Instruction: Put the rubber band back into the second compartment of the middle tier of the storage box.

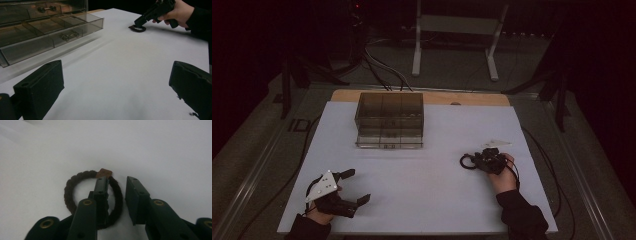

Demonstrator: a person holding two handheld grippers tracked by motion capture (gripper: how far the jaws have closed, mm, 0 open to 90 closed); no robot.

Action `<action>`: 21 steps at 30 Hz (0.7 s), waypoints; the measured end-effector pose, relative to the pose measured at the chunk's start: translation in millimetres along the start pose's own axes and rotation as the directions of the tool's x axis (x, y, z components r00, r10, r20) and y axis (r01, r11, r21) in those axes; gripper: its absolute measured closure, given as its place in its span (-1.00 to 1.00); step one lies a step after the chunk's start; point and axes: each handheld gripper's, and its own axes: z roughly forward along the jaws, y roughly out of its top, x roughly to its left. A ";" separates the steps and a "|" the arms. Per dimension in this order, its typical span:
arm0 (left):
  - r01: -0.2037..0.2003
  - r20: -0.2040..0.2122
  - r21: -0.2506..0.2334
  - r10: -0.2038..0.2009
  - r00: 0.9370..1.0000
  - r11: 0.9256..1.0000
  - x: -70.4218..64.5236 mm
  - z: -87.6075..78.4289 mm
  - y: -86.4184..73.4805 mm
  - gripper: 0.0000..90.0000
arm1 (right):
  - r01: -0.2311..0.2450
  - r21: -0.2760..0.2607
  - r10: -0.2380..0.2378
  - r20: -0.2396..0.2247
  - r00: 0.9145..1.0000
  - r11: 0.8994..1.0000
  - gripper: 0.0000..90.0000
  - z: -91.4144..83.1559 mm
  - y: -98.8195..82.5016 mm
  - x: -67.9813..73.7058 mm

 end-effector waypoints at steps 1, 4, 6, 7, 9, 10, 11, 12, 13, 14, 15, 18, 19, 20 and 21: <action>0.003 0.000 -0.001 -0.003 1.000 1.000 0.2 0.1 -0.1 -0.99 | 0.006 0.003 -0.006 0.004 1.000 1.000 0.65 0.0 0.3 0.7; 0.002 0.000 0.001 -0.002 1.000 1.000 0.0 0.1 -0.3 -0.99 | 0.021 0.019 -0.021 0.016 1.000 1.000 0.73 1.4 0.5 2.5; 0.002 0.000 -0.001 -0.002 1.000 1.000 0.2 0.2 -0.2 -0.99 | 0.029 0.025 -0.030 0.019 0.999 0.999 0.73 2.3 0.3 3.2; 0.007 -0.001 -0.001 -0.007 1.000 1.000 0.3 0.1 -0.2 -0.99 | 0.035 0.025 -0.036 0.022 0.999 0.999 0.74 2.3 0.4 3.3; 0.005 -0.001 0.000 -0.005 1.000 1.000 0.1 0.1 -0.5 -0.99 | 0.014 0.026 -0.015 0.026 1.000 1.000 0.81 2.7 0.6 3.0; 0.005 -0.001 0.000 -0.005 1.000 1.000 0.1 0.1 -0.5 -0.99 | 0.014 0.026 -0.015 0.026 1.000 1.000 0.81 2.7 0.6 3.0; 0.003 0.001 -0.001 -0.003 1.000 1.000 0.2 0.2 -0.3 -0.99 | 0.013 0.027 -0.014 0.027 1.000 1.000 0.85 2.7 0.7 2.7; 0.003 -0.001 -0.001 -0.003 1.000 1.000 0.3 0.3 -0.1 -0.99 | 0.011 0.027 -0.012 0.030 0.999 1.000 0.86 2.8 0.8 2.2; 0.003 -0.001 -0.001 -0.003 1.000 1.000 0.3 0.3 -0.1 -0.99 | 0.011 0.027 -0.012 0.030 0.999 1.000 0.86 2.8 0.8 2.2; 0.006 -0.001 -0.003 -0.006 1.000 1.000 0.1 -0.1 -0.2 -0.99 | -0.015 0.028 0.014 0.029 0.999 0.999 0.89 2.6 0.9 1.3; 0.004 -0.002 -0.002 -0.004 1.000 1.000 0.0 -0.2 -0.2 -0.99 | -0.015 0.028 0.014 0.029 0.999 0.999 0.89 2.6 0.9 1.3; 0.008 -0.003 -0.002 -0.008 1.000 1.000 0.4 -0.2 -0.3 -0.99 | -0.031 0.007 0.031 0.032 0.999 0.999 0.91 -1.0 1.2 -0.3; 0.008 -0.002 -0.003 -0.008 1.000 1.000 0.3 -0.2 -0.4 -0.99 | -0.039 -0.004 0.039 0.031 0.999 0.999 0.91 -3.1 2.0 -0.9; 0.005 -0.001 0.000 -0.005 1.000 1.000 0.3 -0.1 -0.4 -0.99 | -0.044 -0.014 0.044 0.034 0.998 0.999 0.92 -5.3 2.9 -1.3; 0.003 -0.001 0.001 -0.003 1.000 1.000 0.4 0.1 -0.4 -0.99 | -0.045 -0.021 0.045 0.035 0.998 0.999 0.92 -7.4 3.7 -1.6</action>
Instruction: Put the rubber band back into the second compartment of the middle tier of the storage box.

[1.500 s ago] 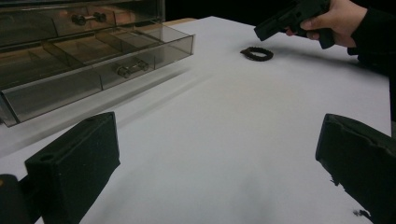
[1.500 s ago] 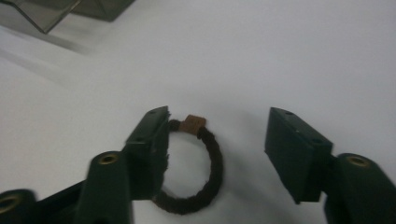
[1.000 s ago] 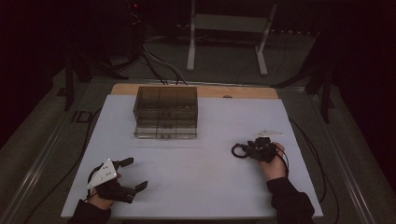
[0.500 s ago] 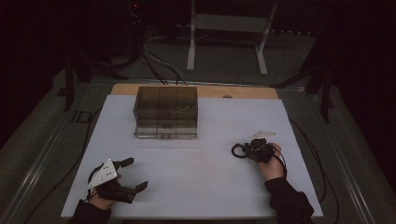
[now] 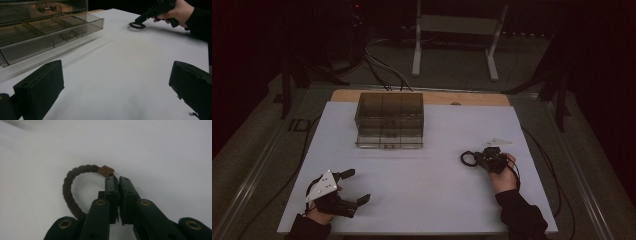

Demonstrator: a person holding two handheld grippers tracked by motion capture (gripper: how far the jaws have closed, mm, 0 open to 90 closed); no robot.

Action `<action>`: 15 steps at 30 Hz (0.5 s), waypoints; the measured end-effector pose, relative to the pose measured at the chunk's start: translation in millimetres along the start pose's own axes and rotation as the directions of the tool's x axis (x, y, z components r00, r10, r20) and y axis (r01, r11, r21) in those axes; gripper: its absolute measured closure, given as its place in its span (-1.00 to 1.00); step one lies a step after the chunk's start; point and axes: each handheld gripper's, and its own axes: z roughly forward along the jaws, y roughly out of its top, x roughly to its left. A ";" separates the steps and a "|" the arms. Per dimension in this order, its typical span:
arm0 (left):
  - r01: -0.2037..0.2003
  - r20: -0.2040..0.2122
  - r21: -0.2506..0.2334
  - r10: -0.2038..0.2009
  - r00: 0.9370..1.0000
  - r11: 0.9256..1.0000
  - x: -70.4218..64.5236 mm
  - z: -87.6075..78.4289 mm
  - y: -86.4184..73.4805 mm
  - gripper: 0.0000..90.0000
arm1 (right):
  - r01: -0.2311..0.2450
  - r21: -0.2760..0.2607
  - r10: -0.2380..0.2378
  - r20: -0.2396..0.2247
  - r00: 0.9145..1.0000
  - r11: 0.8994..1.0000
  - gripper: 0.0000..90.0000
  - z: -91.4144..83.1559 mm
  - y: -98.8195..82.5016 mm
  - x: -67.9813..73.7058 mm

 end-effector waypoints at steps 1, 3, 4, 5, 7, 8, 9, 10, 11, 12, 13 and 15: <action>0.002 0.000 -0.001 -0.002 1.000 1.000 0.2 0.1 0.0 -0.99 | -0.001 -0.008 0.001 0.001 1.000 1.000 0.92 -1.8 0.7 -0.4; 0.005 0.001 -0.001 -0.005 1.000 1.000 0.3 0.1 -0.1 -0.99 | -0.006 -0.014 0.006 0.002 1.000 1.000 0.92 -3.3 1.3 -0.8; 0.002 0.000 0.000 -0.002 1.000 1.000 -0.3 0.1 -0.3 -0.99 | -0.012 -0.019 0.012 -0.003 1.000 1.000 0.92 -4.8 1.8 -1.5; 0.002 0.000 0.000 -0.002 1.000 1.000 -0.3 0.1 -0.3 -0.99 | -0.013 -0.018 0.013 -0.005 1.000 1.000 0.92 -5.2 1.9 -1.4; 0.003 0.001 -0.001 -0.003 1.000 1.000 0.1 0.3 0.0 -0.99 | -0.006 -0.017 0.006 -0.006 1.000 1.000 0.92 -5.8 2.3 -0.6; 0.003 0.001 -0.001 -0.003 1.000 1.000 0.1 0.3 0.0 -0.99 | -0.007 -0.016 0.007 -0.010 1.000 1.000 0.92 -6.0 2.6 -0.1; 0.006 0.001 -0.001 -0.006 1.000 1.000 0.2 0.4 -0.1 -0.99 | -0.007 -0.016 0.007 -0.010 1.000 1.000 0.92 -6.0 2.6 -0.1; 0.004 -0.001 0.001 -0.004 1.000 1.000 0.1 0.4 -0.3 -0.99 | -0.006 -0.014 0.005 -0.013 1.000 1.000 0.92 -6.2 2.9 0.5; 0.005 0.000 -0.001 -0.005 1.000 1.000 0.0 0.3 -0.3 -0.99 | -0.004 -0.013 0.004 -0.015 1.000 1.000 0.92 -6.6 3.2 1.5; 0.007 0.002 -0.003 -0.007 1.000 1.000 0.1 0.2 0.0 -0.99 | -0.004 -0.013 0.004 -0.019 1.000 1.000 0.92 -6.9 3.5 2.8; 0.006 -0.001 -0.006 -0.006 1.000 1.000 0.3 0.0 0.2 -0.99 | 0.001 -0.014 -0.001 -0.020 1.000 1.000 0.92 -7.5 3.9 3.8; 0.010 -0.003 -0.006 -0.010 1.000 1.000 0.3 -0.4 0.1 -0.99 | 0.002 -0.018 -0.003 -0.026 1.000 1.000 0.92 -8.4 5.5 6.2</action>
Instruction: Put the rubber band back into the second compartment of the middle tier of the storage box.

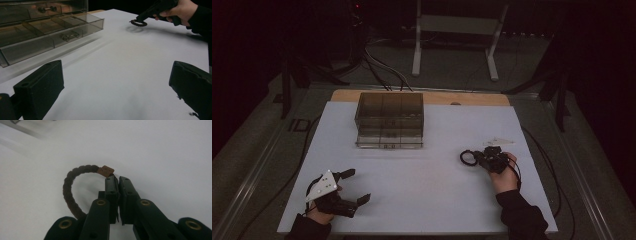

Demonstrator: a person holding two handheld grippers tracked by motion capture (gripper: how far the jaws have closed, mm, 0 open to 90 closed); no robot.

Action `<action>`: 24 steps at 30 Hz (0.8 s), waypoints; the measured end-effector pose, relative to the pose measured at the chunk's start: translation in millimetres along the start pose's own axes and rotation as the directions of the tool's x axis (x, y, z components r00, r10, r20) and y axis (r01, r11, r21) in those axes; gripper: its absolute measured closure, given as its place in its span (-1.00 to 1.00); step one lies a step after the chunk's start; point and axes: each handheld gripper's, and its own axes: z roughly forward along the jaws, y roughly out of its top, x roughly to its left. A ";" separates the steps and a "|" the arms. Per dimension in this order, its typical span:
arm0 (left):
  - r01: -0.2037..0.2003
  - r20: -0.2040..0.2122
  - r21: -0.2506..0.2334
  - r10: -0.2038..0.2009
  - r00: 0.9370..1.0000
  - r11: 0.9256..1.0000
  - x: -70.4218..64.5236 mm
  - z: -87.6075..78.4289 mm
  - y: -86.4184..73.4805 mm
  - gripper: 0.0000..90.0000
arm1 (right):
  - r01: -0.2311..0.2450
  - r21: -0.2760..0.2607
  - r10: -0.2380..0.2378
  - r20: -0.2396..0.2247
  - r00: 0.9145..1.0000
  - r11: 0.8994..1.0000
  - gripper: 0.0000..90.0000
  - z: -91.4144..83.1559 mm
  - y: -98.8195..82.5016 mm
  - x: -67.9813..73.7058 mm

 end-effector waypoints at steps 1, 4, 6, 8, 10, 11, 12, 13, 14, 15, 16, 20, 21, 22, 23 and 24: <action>-0.002 0.000 0.001 0.002 1.000 1.000 -0.1 0.1 -0.1 -0.99 | 0.001 0.000 -0.001 -0.004 1.000 1.000 0.92 -0.4 0.8 1.3; -0.002 0.001 0.003 0.002 1.000 1.000 -0.2 0.7 0.0 -0.99 | 0.020 0.001 -0.020 -0.004 1.000 1.000 0.92 -1.5 2.9 6.2; -0.002 0.002 0.002 0.002 1.000 1.000 -0.6 0.9 -0.1 -0.99 | 0.025 0.002 -0.025 -0.007 1.000 1.000 0.92 -1.8 4.6 8.5; -0.005 0.005 0.003 0.005 1.000 1.000 -0.5 1.0 0.1 -0.99 | 0.028 0.003 -0.028 -0.009 1.000 1.000 0.92 -1.8 5.2 9.4; 0.000 0.003 0.001 0.000 1.000 1.000 -0.1 0.7 0.0 -0.99 | 0.038 0.000 -0.038 -0.009 0.999 0.999 0.92 -2.1 8.3 12.7; 0.001 0.003 0.000 -0.001 1.000 1.000 -0.2 0.6 -0.1 -0.99 | 0.038 -0.003 -0.038 -0.013 0.999 0.999 0.92 -2.1 9.5 13.4; -0.001 0.003 0.001 0.001 1.000 1.000 -0.4 0.6 -0.1 -0.99 | 0.038 -0.003 -0.038 -0.015 0.999 0.999 0.92 -2.3 10.6 14.3; -0.002 0.005 0.001 0.002 1.000 1.000 -0.5 0.6 0.0 -0.99 | 0.041 -0.004 -0.041 -0.017 0.999 0.999 0.92 -2.3 11.7 15.3; -0.003 0.005 0.000 0.003 1.000 1.000 -0.4 0.8 0.2 -0.99 | 0.047 -0.005 -0.047 -0.017 0.999 0.999 0.92 -2.2 12.8 16.4; -0.002 0.005 0.001 0.002 1.000 1.000 -0.3 0.8 0.2 -0.99 | 0.049 -0.005 -0.049 -0.020 0.999 0.999 0.92 -2.1 13.7 17.2; -0.001 0.006 0.000 0.001 1.000 1.000 -0.5 0.8 0.1 -0.99 | 0.050 -0.005 -0.050 -0.023 0.998 0.999 0.92 -2.0 14.6 17.7; -0.005 0.007 -0.001 0.005 1.000 1.000 -0.7 0.7 0.4 -0.99 | 0.053 -0.006 -0.054 -0.027 0.998 0.999 0.92 -1.6 17.1 19.9; -0.002 0.006 0.000 0.002 1.000 1.000 -0.4 0.5 0.3 -0.99 | 0.061 -0.008 -0.061 -0.027 0.998 0.998 0.92 -2.0 19.1 22.0; -0.001 0.006 -0.001 0.001 1.000 1.000 -0.5 0.4 0.2 -0.99 | 0.065 -0.009 -0.066 -0.028 0.997 0.998 0.92 -2.0 20.0 22.6; -0.002 0.005 -0.001 0.002 1.000 1.000 -0.7 0.3 0.1 -0.99 | 0.066 -0.009 -0.066 -0.028 0.997 0.998 0.92 -2.0 20.9 23.3; -0.003 0.007 0.001 0.003 1.000 1.000 -0.7 0.3 0.3 -0.99 | 0.068 -0.012 -0.068 -0.029 0.997 0.998 0.92 -1.9 21.8 24.0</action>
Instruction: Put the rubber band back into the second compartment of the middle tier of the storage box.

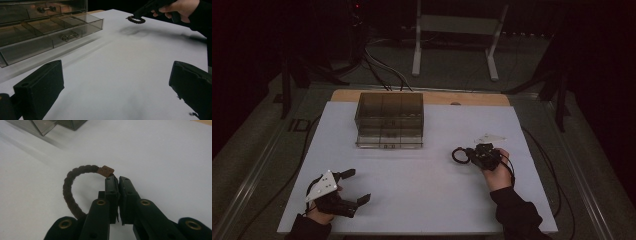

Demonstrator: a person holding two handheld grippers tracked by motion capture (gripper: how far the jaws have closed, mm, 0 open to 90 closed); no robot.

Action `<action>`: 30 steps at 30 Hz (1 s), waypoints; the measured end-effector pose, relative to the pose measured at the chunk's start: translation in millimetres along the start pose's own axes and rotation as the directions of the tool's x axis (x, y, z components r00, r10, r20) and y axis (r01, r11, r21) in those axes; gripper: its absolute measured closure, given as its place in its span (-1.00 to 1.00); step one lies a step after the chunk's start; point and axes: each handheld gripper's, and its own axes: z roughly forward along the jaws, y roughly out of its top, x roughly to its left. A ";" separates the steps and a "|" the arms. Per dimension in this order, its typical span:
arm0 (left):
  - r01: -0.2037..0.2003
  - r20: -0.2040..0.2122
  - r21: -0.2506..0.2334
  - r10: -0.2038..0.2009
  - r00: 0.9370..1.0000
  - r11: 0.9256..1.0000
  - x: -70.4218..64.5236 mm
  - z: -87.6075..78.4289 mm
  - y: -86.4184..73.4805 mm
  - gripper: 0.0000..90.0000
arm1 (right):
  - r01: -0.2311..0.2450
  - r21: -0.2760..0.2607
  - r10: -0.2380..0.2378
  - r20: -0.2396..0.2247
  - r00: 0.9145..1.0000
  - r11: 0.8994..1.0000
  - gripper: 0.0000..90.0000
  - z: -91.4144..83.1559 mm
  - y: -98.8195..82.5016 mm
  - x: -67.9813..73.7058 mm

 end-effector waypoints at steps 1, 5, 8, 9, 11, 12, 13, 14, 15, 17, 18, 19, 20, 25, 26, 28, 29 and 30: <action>-0.002 -0.001 -0.002 0.002 1.000 1.000 0.0 0.0 0.2 -0.99 | 0.001 -0.001 -0.001 -0.002 1.000 1.000 0.92 0.1 1.0 0.7; 0.003 -0.007 -0.005 -0.003 1.000 1.000 0.6 -0.4 -0.2 -0.99 | 0.009 -0.006 -0.009 -0.007 1.000 1.000 0.92 1.1 5.2 4.0; 0.003 -0.006 -0.004 -0.004 1.000 1.000 0.6 -0.2 0.0 -0.99 | 0.023 -0.008 -0.023 -0.013 1.000 1.000 0.92 1.6 8.4 7.9; 0.002 -0.006 -0.003 -0.002 1.000 1.000 0.3 -0.2 -0.1 -0.99 | 0.023 -0.009 -0.023 -0.017 1.000 1.000 0.92 1.8 9.4 8.9; -0.001 -0.002 -0.001 0.001 1.000 1.000 -0.2 0.2 0.0 -0.99 | 0.027 -0.010 -0.028 -0.022 0.999 1.000 0.92 2.4 11.5 10.9; -0.002 0.000 -0.001 0.002 1.000 1.000 -0.2 0.4 0.2 -0.99 | 0.033 -0.012 -0.033 -0.025 0.999 0.999 0.92 2.8 12.5 12.0; -0.001 0.000 -0.002 0.001 1.000 1.000 0.0 0.5 0.2 -0.99 | 0.035 -0.012 -0.036 -0.024 0.999 0.999 0.92 2.9 13.5 13.1; 0.000 0.000 -0.002 0.000 1.000 1.000 0.1 0.5 0.0 -0.99 | 0.035 -0.013 -0.035 -0.028 0.999 0.999 0.92 3.2 14.5 13.8; 0.000 -0.001 -0.002 0.000 1.000 1.000 -0.1 0.4 -0.1 -0.99 | 0.035 -0.013 -0.035 -0.031 0.999 0.999 0.92 3.4 15.5 14.8; -0.003 0.001 0.000 0.003 1.000 1.000 -0.2 0.3 0.1 -0.99 | 0.039 -0.017 -0.040 -0.037 0.999 0.999 0.92 3.5 17.4 16.8; -0.002 0.001 -0.002 0.002 1.000 1.000 -0.1 0.2 0.2 -0.99 | 0.042 -0.016 -0.043 -0.040 0.998 0.999 0.92 3.5 18.4 18.1; 0.000 0.001 -0.002 0.000 1.000 1.000 0.0 0.2 0.2 -0.99 | 0.046 -0.018 -0.047 -0.042 0.998 0.999 0.92 3.5 19.5 19.1; 0.000 0.001 -0.002 0.000 1.000 1.000 -0.1 0.2 0.1 -0.99 | 0.047 -0.020 -0.048 -0.044 0.998 0.999 0.92 3.4 20.5 20.2; 0.001 0.002 -0.002 -0.001 1.000 1.000 0.0 0.2 0.2 -0.99 | 0.058 -0.023 -0.059 -0.052 0.997 0.998 0.92 3.4 26.3 24.9; -0.001 0.001 -0.001 0.001 1.000 1.000 -0.2 0.2 0.2 -0.99 | 0.058 -0.026 -0.059 -0.054 0.997 0.998 0.92 3.5 27.5 25.5; -0.003 0.002 0.001 0.003 1.000 1.000 -0.6 0.4 0.3 -0.99 | 0.057 -0.028 -0.058 -0.061 0.996 0.998 0.92 3.3 29.9 27.0; -0.004 0.002 0.001 0.004 1.000 1.000 -0.6 0.5 0.4 -0.99 | 0.057 -0.031 -0.059 -0.063 0.996 0.998 0.92 3.1 31.1 28.1; -0.002 0.002 0.001 0.002 1.000 1.000 -0.5 0.6 0.4 -0.99 | 0.062 -0.033 -0.064 -0.065 0.996 0.998 0.92 2.7 32.5 29.0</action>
